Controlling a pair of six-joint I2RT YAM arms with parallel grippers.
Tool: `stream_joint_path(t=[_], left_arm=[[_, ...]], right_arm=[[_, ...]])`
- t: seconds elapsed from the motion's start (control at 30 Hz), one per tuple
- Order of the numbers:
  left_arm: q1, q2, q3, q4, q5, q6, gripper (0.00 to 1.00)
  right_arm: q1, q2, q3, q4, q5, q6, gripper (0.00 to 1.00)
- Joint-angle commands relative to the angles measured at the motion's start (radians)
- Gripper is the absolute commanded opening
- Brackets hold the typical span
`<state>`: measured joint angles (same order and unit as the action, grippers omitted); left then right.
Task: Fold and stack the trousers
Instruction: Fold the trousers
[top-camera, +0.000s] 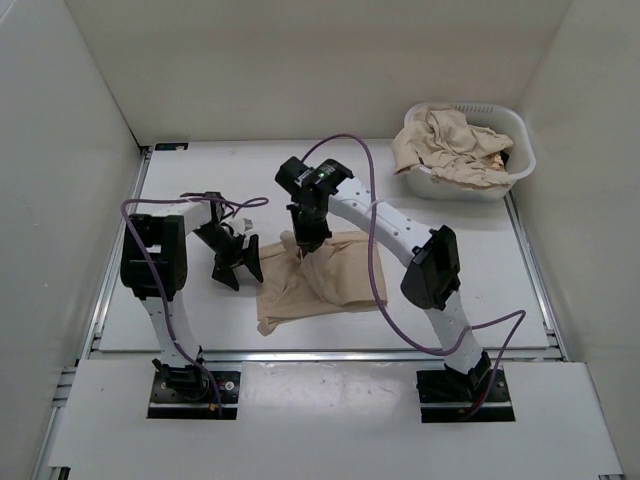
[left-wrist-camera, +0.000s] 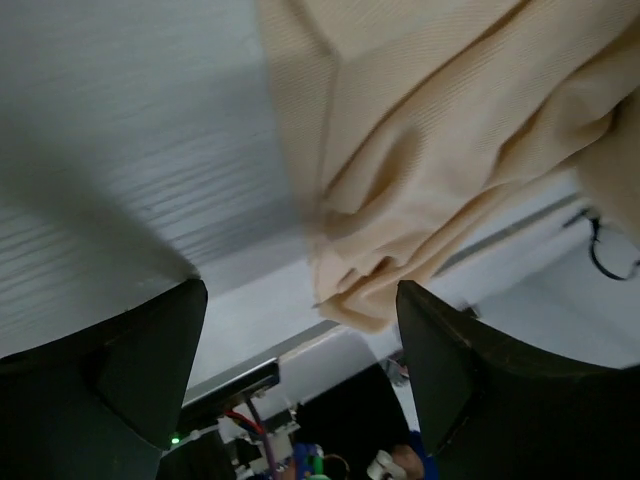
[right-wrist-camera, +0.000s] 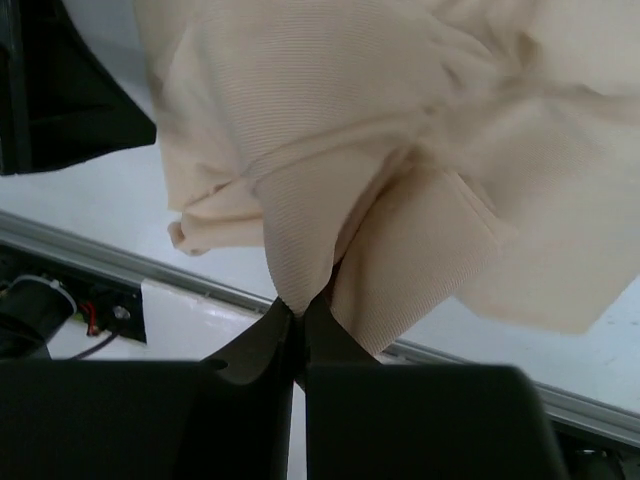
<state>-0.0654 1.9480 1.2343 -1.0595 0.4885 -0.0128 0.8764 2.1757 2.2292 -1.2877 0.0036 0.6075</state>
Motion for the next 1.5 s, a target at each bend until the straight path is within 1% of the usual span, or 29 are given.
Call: stream_joint_path(t=[0.0,0.07,0.13,0.17,0.27,0.3,0.47,0.5,0.53,0.57,0.6,0.67,0.77,0.83,0.9,0.93,0.97,1.0,1.03,1.07,1.1,1.13,1.2,1.27,1.3,1.33,1.37,1.4,1.47], left_arm=[[-0.02,0.063,0.01,0.075,0.087,0.013,0.86],[-0.036,0.106,0.01,0.084,0.087,0.013,0.73],[-0.048,0.13,0.022,0.084,0.078,0.013,0.56],[-0.059,0.15,0.045,0.084,0.078,0.013,0.4],[-0.059,0.172,0.076,0.084,0.053,0.013,0.16],[-0.059,0.172,0.095,0.084,0.044,0.013,0.14],[-0.059,0.19,0.146,0.084,-0.001,0.013,0.14],[-0.05,0.19,0.162,0.084,-0.014,0.013,0.14],[-0.05,0.19,0.174,0.084,-0.036,0.013,0.14],[-0.031,0.19,0.174,0.084,-0.045,0.013,0.23],[-0.002,0.181,0.183,0.084,-0.057,0.013,0.26],[0.03,0.169,0.194,0.084,-0.077,0.013,0.34],[0.091,0.14,0.22,0.052,-0.119,0.013,0.47],[0.113,0.106,0.238,0.029,-0.143,0.013,0.55],[0.125,0.063,0.27,0.004,-0.198,0.013,0.57],[0.125,0.033,0.28,-0.008,-0.217,0.013,0.58],[0.116,-0.036,0.289,-0.008,-0.267,0.013,0.62],[0.105,-0.072,0.304,-0.008,-0.301,0.013,0.62],[0.093,-0.105,0.313,-0.008,-0.335,0.013,0.63],[0.057,-0.169,0.324,-0.008,-0.385,0.013,0.63],[0.035,-0.2,0.338,-0.008,-0.396,0.013,0.63],[0.01,-0.23,0.338,-0.023,-0.396,0.013,0.63],[-0.101,-0.297,0.321,-0.074,-0.366,0.013,0.63],[-0.201,-0.336,0.265,-0.103,-0.357,0.013,0.65],[-0.306,-0.378,0.179,-0.103,-0.347,0.013,0.68],[-0.365,-0.398,0.135,-0.085,-0.347,0.013,0.7],[-0.423,-0.412,0.096,-0.067,-0.367,0.013,0.76],[-0.538,-0.422,0.062,-0.044,-0.393,0.013,0.77],[-0.628,-0.422,-0.007,0.033,-0.505,0.013,0.77]], right_arm=[[-0.01,-0.017,0.061,-0.038,-0.059,0.002,0.0],[-0.01,-0.017,0.061,-0.015,-0.074,-0.018,0.0],[0.003,-0.017,0.061,0.027,-0.141,-0.04,0.0],[0.013,-0.017,0.061,0.039,-0.16,-0.049,0.0],[0.026,0.022,0.101,0.048,-0.223,-0.072,0.0],[0.036,0.032,0.11,0.048,-0.243,-0.072,0.0],[0.036,0.116,0.119,0.068,-0.404,-0.101,0.0],[0.045,0.133,0.128,0.068,-0.44,-0.11,0.03],[0.045,0.171,0.17,0.068,-0.482,-0.123,0.07],[0.07,0.189,0.196,0.079,-0.578,-0.136,0.25],[0.081,0.225,0.22,0.079,-0.614,-0.159,0.31],[0.081,0.236,0.25,0.079,-0.663,-0.178,0.36],[0.09,0.194,0.224,0.137,-0.674,-0.227,0.55],[0.09,0.112,0.166,0.177,-0.653,-0.268,0.88],[0.09,0.0,0.103,0.215,-0.584,-0.279,0.9],[0.079,-0.048,-0.025,0.232,-0.488,-0.263,0.9],[0.041,-0.104,-0.128,0.264,-0.452,-0.235,0.9],[0.015,-0.228,-0.248,0.372,-0.429,-0.2,0.9],[-0.017,-0.29,-0.367,0.427,-0.404,-0.161,0.89],[-0.093,-0.344,-0.575,0.468,-0.372,-0.084,0.89],[-0.135,-0.426,-0.658,0.51,-0.302,-0.049,0.89],[-0.225,-0.453,-0.719,0.51,-0.275,-0.026,0.89],[-0.301,-0.478,-0.798,0.478,-0.222,-0.011,0.89],[-0.381,-0.478,-0.81,0.478,-0.205,-0.05,0.92],[-0.398,-0.459,-0.819,0.49,-0.205,-0.067,0.92],[-0.427,-0.446,-0.819,0.49,-0.215,-0.083,0.92],[-0.438,-0.417,-0.81,0.49,-0.215,-0.097,0.93],[-0.448,-0.406,-0.81,0.49,-0.215,-0.107,0.93],[-0.49,-0.395,-0.851,0.52,-0.215,-0.107,0.93]])
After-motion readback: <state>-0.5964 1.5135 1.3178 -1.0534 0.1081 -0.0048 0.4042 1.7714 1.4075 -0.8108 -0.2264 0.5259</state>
